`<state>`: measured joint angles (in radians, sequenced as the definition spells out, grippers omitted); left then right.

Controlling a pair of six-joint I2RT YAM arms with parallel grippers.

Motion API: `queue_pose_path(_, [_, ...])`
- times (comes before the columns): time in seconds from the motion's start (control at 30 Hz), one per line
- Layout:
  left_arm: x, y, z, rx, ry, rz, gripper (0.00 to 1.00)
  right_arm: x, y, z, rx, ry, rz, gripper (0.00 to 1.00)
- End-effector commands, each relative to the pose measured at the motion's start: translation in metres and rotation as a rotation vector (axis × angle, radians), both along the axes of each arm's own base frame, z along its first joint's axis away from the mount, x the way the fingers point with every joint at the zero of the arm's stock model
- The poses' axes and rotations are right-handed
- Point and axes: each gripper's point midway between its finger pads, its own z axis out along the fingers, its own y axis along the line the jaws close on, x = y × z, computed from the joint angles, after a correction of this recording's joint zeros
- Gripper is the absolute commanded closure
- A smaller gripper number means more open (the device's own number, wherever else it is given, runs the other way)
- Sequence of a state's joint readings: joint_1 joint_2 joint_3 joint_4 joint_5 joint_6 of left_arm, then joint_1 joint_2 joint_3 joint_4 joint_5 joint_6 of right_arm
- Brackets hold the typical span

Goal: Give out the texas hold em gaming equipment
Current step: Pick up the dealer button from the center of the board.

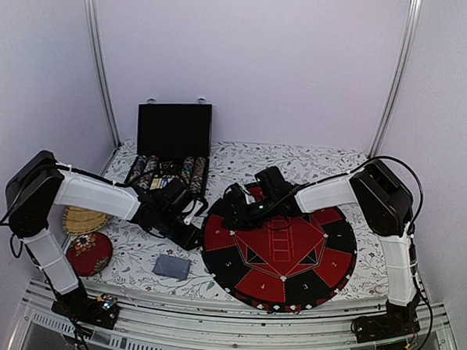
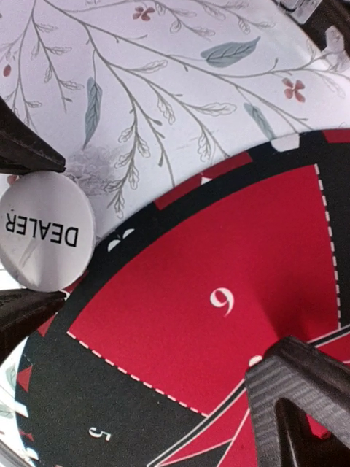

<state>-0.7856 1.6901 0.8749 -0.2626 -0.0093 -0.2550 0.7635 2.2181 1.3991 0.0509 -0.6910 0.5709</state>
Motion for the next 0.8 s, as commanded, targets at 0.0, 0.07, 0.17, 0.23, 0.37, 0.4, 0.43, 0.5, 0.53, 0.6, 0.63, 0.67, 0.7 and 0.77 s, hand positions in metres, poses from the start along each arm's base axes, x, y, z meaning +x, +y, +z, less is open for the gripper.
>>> queue_pose_path(0.0, [-0.012,-0.012,-0.01,-0.007,0.015,-0.064,0.48,-0.002,0.0,0.016,0.023,-0.015,0.014,0.82])
queue_pose_path(0.07, [-0.015,-0.015,-0.011,0.0,0.015,-0.083,0.46,-0.001,-0.001,0.016,0.023,-0.016,0.012,0.82])
queue_pose_path(0.17, [-0.016,-0.011,-0.012,0.024,0.013,-0.088,0.41,-0.001,0.0,0.017,0.025,-0.019,0.013,0.82])
queue_pose_path(0.23, [-0.016,-0.008,-0.013,0.043,0.012,-0.089,0.37,-0.001,0.0,0.017,0.025,-0.02,0.013,0.82])
queue_pose_path(0.37, [-0.015,-0.002,-0.014,0.083,0.015,-0.079,0.34,-0.001,0.0,0.017,0.026,-0.019,0.015,0.82])
queue_pose_path(0.4, [-0.015,-0.001,-0.014,0.09,0.017,-0.076,0.34,-0.002,0.0,0.017,0.026,-0.02,0.016,0.82])
queue_pose_path(0.43, [-0.015,0.0,-0.013,0.094,0.017,-0.071,0.34,-0.002,0.0,0.017,0.026,-0.02,0.016,0.82])
queue_pose_path(0.5, [-0.015,0.002,-0.012,0.097,0.018,-0.062,0.37,-0.001,0.0,0.017,0.026,-0.02,0.016,0.82])
queue_pose_path(0.53, [-0.015,0.003,-0.012,0.099,0.017,-0.059,0.39,-0.001,0.0,0.017,0.025,-0.02,0.015,0.82])
queue_pose_path(0.6, [-0.015,0.003,-0.009,0.094,0.01,-0.055,0.4,-0.001,0.0,0.017,0.025,-0.019,0.015,0.82])
queue_pose_path(0.63, [-0.015,0.003,-0.008,0.091,0.007,-0.054,0.4,-0.001,0.0,0.017,0.025,-0.019,0.015,0.82])
queue_pose_path(0.67, [-0.015,0.003,-0.006,0.085,0.003,-0.057,0.4,-0.002,0.0,0.016,0.024,-0.017,0.016,0.82])
queue_pose_path(0.7, [-0.015,0.002,-0.005,0.079,-0.001,-0.059,0.4,-0.001,0.0,0.016,0.023,-0.016,0.016,0.82])
queue_pose_path(0.77, [-0.015,0.0,-0.002,0.065,-0.006,-0.068,0.41,-0.001,0.0,0.016,0.025,-0.016,0.017,0.82])
